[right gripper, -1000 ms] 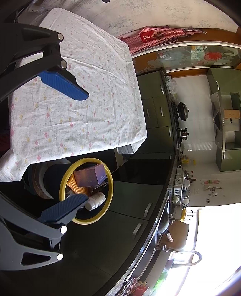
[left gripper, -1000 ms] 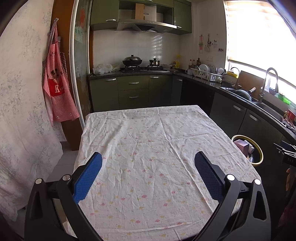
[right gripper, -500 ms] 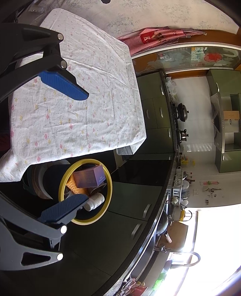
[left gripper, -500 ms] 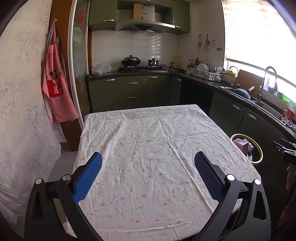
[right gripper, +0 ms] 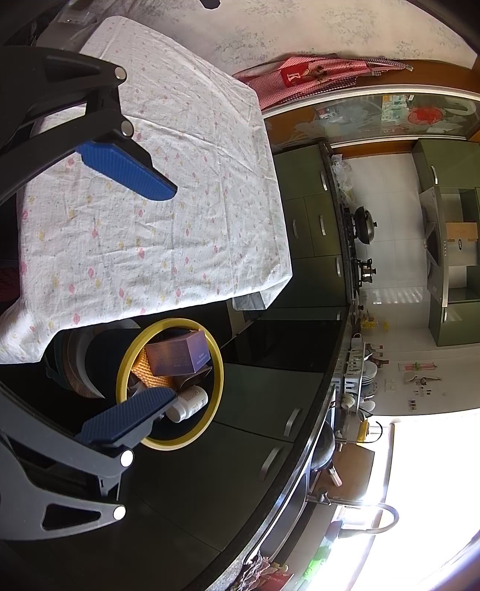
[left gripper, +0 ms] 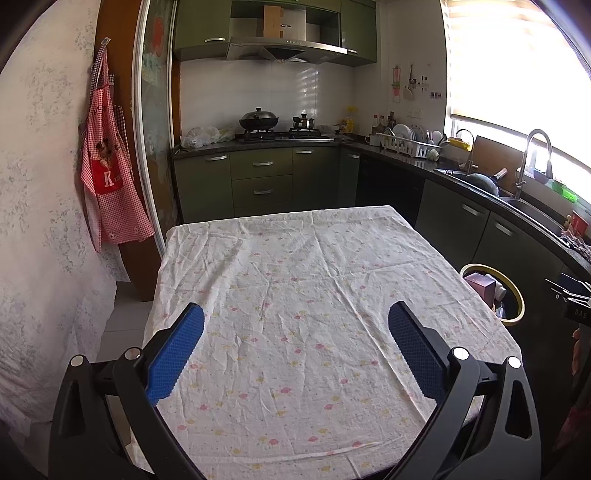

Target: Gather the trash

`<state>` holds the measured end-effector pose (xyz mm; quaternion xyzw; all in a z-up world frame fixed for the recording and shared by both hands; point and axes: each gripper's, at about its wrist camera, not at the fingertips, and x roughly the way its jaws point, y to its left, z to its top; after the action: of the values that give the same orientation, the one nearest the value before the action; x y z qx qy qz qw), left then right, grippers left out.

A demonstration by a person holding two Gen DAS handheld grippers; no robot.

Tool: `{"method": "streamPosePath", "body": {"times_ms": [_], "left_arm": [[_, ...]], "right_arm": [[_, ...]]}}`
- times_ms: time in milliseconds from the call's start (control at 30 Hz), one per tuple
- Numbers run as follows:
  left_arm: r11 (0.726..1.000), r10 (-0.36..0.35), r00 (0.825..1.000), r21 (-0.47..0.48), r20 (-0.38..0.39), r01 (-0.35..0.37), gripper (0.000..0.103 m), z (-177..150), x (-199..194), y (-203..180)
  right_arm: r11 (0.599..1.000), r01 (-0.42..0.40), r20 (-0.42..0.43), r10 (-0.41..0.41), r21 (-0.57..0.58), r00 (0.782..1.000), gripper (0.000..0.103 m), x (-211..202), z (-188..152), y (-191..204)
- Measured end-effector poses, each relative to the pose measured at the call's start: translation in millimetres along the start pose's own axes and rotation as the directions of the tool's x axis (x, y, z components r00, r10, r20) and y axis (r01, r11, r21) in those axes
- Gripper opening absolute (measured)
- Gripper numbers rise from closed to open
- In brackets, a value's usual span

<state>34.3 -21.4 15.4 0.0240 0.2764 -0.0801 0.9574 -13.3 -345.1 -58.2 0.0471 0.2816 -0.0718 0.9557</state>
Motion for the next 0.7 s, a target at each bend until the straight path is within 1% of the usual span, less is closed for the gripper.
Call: {"method": "streamPosePath", "body": {"times_ms": [700], "left_arm": [[1.0,-0.001,1.0,0.008,-0.001,0.001,0.098,-0.4,1.2,-0.4]], "right_arm": [[1.0,0.003,-0.001,-0.003,0.0,1.0,0.096,0.1,-0.1,-0.2]]}}
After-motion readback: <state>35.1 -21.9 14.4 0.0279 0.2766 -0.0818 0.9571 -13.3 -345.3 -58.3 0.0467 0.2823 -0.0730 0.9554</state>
